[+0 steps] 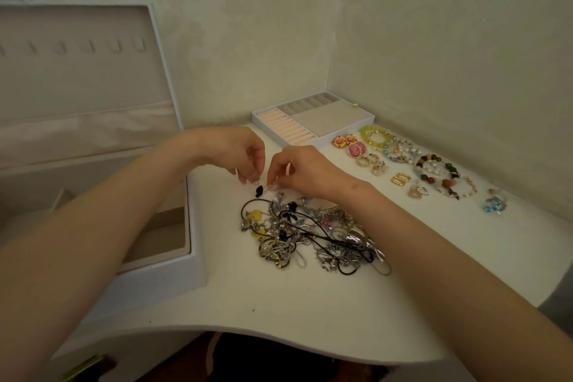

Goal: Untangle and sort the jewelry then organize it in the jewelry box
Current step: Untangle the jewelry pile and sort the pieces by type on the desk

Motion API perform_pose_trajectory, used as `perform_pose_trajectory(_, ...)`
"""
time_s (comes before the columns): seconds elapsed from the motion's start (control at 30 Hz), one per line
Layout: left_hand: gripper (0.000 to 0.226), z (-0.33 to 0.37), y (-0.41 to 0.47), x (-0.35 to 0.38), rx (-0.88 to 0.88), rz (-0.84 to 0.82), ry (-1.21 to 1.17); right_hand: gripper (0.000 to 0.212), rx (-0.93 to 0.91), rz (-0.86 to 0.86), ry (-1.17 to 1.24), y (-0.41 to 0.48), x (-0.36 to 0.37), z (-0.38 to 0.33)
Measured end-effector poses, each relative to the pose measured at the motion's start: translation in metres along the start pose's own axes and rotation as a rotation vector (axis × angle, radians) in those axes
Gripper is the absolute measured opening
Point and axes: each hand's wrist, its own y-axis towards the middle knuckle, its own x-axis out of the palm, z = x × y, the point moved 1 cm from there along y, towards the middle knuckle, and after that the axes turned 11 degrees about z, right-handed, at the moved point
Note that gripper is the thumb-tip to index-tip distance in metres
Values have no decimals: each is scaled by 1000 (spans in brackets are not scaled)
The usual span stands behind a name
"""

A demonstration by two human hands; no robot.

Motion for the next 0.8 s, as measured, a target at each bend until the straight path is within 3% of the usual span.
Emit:
perform_pose_trajectory(0.23, 11, 3, -3, -7, 60, -8, -153, 13, 57, 44, 102, -10, -21, 5)
perform_pose_trajectory(0.33, 12, 2, 0, -3, 54, 51, -108, 22, 33, -135, 195, -20, -36, 0)
perform_pose_trajectory(0.43, 16, 3, 1, 3, 69, 106, -30, 25, 10, -241, 126, -27, -30, -1)
perform_pose_trajectory(0.6, 15, 3, 3, 10, 102, 196, 171, 17, 39, -171, 133, -29, -18, 1)
perform_pose_trajectory(0.8, 9, 3, 5, 15, 120, 237, 231, 16, 53, -120, 169, -31, -16, 0)
